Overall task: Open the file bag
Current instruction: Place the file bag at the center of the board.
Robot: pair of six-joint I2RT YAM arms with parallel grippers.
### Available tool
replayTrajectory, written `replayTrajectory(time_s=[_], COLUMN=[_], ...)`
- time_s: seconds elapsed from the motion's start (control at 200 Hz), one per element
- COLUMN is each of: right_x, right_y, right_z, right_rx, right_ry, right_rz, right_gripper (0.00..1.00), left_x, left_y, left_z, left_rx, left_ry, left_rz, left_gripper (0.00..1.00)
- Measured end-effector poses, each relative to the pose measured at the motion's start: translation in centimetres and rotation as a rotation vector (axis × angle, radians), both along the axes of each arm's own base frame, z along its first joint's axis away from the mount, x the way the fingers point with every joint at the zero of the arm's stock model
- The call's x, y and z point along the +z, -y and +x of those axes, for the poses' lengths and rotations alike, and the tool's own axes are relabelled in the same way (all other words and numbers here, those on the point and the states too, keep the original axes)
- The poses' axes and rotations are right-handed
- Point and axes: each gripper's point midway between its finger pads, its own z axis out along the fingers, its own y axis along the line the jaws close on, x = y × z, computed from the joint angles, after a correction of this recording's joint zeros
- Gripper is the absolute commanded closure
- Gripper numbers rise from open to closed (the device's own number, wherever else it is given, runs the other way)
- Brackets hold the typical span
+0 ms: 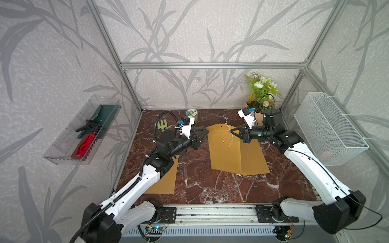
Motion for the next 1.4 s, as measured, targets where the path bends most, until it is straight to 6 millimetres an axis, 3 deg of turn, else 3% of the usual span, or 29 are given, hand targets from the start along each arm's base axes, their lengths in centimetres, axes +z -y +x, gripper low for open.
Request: replayTrajectory(time_s=[0.235, 0.47, 0.905, 1.1, 1.4], right_x=[-5.1, -10.4, -19.3, -21.1, -21.3], right_y=[-0.4, -0.8, -0.2, -0.2, 1.1], right_z=[3.1, 5.7, 8.9, 9.7, 11.7], right_rx=[-0.034, -0.061, -0.086, -0.064, -0.065], right_ry=[-0.120, -0.218, -0.375, -0.387, -0.361], right_rz=[-0.062, -0.117, -0.210, -0.243, -0.278], right_gripper=[0.99, 0.99, 0.98, 0.96, 0.95], left_x=[-0.8, -2.7, -1.8, -2.3, -3.0], left_y=[-3.4, -5.3, -8.6, -9.1, -9.1], left_z=[-0.4, -1.0, -3.2, -3.4, -3.5], left_rx=[0.144, 0.219, 0.332, 0.349, 0.349], left_ry=[0.000, -0.042, -0.026, -0.041, -0.065], left_rz=[0.063, 0.101, 0.096, 0.109, 0.128], left_gripper=[0.59, 0.60, 0.60, 0.60, 0.60])
